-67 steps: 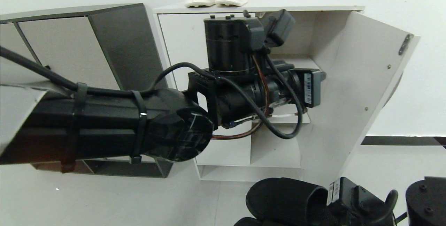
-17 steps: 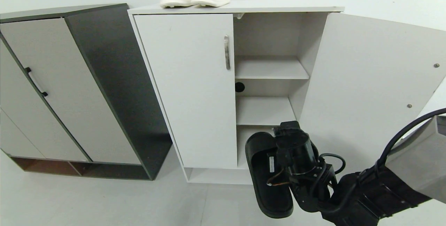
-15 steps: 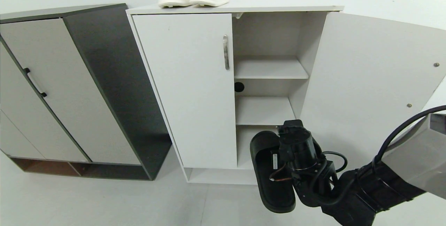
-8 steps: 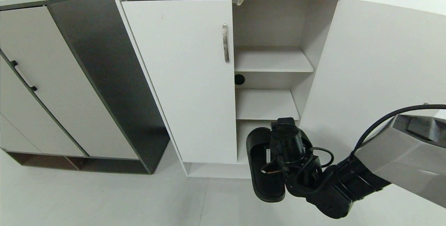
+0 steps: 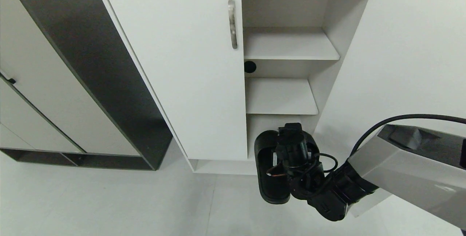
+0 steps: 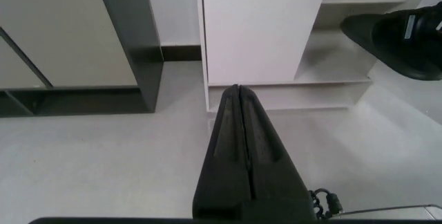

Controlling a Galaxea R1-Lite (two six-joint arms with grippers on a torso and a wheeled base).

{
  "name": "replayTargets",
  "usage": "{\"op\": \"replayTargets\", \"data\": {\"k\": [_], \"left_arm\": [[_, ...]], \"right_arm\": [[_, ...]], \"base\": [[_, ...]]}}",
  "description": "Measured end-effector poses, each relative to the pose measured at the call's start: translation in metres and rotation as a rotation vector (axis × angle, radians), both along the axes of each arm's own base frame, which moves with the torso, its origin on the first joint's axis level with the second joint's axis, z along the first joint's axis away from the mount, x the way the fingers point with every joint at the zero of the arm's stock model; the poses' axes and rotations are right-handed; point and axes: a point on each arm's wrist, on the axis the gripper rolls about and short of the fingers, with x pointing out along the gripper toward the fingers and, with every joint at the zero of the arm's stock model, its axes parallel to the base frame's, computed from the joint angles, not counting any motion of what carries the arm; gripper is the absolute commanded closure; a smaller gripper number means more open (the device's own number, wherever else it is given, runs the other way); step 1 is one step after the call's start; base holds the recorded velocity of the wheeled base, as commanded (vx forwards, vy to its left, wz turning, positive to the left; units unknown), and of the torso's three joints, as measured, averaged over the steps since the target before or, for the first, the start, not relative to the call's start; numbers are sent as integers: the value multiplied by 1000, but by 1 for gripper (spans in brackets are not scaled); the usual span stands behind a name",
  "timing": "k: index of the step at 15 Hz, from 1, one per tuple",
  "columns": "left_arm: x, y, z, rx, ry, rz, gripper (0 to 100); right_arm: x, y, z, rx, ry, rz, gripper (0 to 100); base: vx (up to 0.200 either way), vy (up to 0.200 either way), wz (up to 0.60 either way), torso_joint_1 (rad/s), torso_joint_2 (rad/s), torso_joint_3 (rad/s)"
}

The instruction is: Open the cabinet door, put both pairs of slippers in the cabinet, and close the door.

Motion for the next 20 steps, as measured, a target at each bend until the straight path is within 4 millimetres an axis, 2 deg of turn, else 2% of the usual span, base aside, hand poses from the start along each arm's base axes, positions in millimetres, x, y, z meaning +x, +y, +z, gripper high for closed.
{"op": "replayTargets", "data": {"k": [3,6,9,12,16,20], "left_arm": [[0,0,0,0,0,0,100],[0,0,0,0,0,0,100],[0,0,0,-1,0,0,100],[0,0,0,-2,1,0,100],[0,0,0,-2,0,0,100],[0,0,0,-1,0,0,100]], "right_arm": [[1,1,4,-4,-30,-2,100],[-2,-1,28,-4,-165,-4,100],[-19,-5,49,-14,-239,17,100],[-22,-11,60,4,-273,8,100],[-18,-15,68,2,-364,-11,100],[-15,-16,62,-14,-362,-17,100]], "base": [[0,0,0,6,2,-201],[0,0,0,5,2,-175],[0,0,0,1,2,-17],[0,0,0,0,0,0],[0,0,0,0,0,0],[0,0,0,0,0,0]]}}
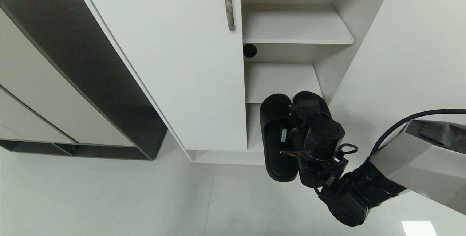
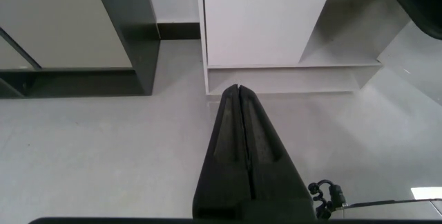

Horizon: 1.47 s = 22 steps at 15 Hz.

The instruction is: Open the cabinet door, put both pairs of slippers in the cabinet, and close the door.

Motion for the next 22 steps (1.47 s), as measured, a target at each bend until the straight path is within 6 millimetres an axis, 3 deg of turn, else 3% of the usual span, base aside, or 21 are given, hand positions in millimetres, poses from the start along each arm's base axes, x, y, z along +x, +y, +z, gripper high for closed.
{"op": "replayTargets", "data": {"k": [6,18,22], "left_arm": [[0,0,0,0,0,0,100],[0,0,0,0,0,0,100],[0,0,0,1,0,0,100]], "right_arm": [[1,0,-5,-8,10,-2,100],[7,-2,-13,-26,28,-16,100],[8,-1,-15,-28,31,-14,100]], "base": [[0,0,0,0,0,0],[200,0,0,3,3,0],[0,0,0,0,0,0]]}}
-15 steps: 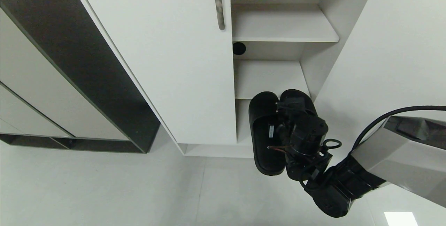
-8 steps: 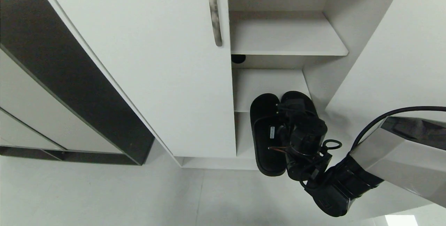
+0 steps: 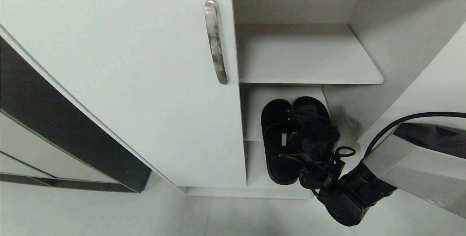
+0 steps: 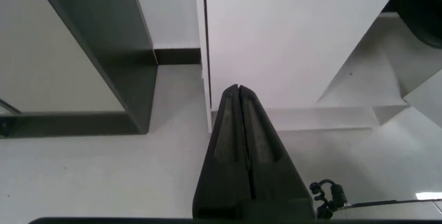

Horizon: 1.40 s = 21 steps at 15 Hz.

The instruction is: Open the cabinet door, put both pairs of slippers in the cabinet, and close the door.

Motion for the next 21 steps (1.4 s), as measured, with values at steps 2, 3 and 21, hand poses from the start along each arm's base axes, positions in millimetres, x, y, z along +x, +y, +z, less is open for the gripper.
{"op": "replayTargets", "data": {"k": [2,3,21], "left_arm": [[0,0,0,0,0,0,100],[0,0,0,0,0,0,100],[0,0,0,0,0,0,100]], "right_arm": [[8,1,-2,5,-6,-8,100],[13,1,-4,5,-6,-14,100],[96,10,15,26,-24,-104,100]], "base": [[0,0,0,0,0,0],[0,0,0,0,0,0],[0,0,0,0,0,0]]}}
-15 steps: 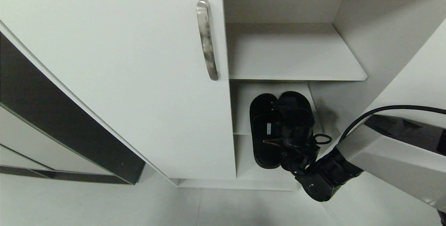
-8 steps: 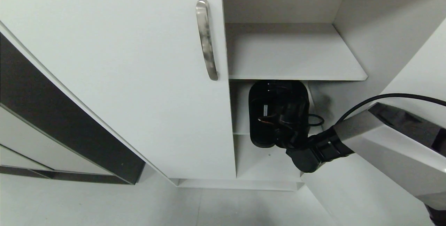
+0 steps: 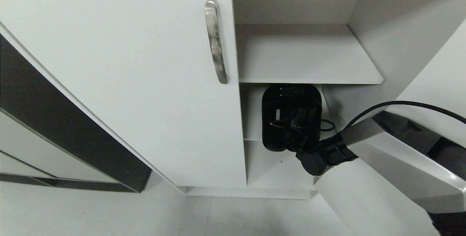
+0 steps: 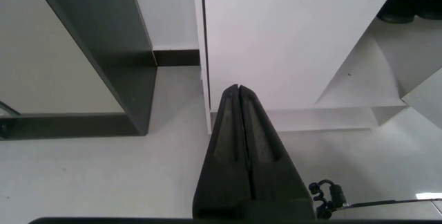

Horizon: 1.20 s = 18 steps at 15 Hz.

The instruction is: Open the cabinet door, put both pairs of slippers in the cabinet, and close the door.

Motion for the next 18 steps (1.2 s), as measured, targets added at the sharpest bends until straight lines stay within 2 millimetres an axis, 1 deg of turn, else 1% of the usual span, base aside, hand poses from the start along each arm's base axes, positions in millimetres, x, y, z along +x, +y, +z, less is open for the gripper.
{"op": "replayTargets", "data": {"k": [1,2,6,8,10,12,16,18], "left_arm": [[0,0,0,0,0,0,100],[0,0,0,0,0,0,100],[0,0,0,0,0,0,100],[0,0,0,0,0,0,100],[0,0,0,1,0,0,100],[0,0,0,1,0,1,100],[0,0,0,5,0,0,100],[0,0,0,5,0,0,100]], "right_arm": [[1,0,-1,-1,2,-1,100],[1,0,-2,-2,3,-1,0],[-2,-1,-7,-11,17,0,0],[-11,-1,-9,-26,39,10,0],[-21,-2,-7,-27,39,20,0],[-38,-8,-7,-33,46,31,0],[-96,-22,-6,-58,77,88,0],[-121,-24,-1,-61,78,126,0]], "base": [[0,0,0,0,0,0],[0,0,0,0,0,0],[0,0,0,0,0,0],[0,0,0,0,0,0],[0,0,0,0,0,0],[0,0,0,0,0,0],[0,0,0,0,0,0],[0,0,0,0,0,0]]}}
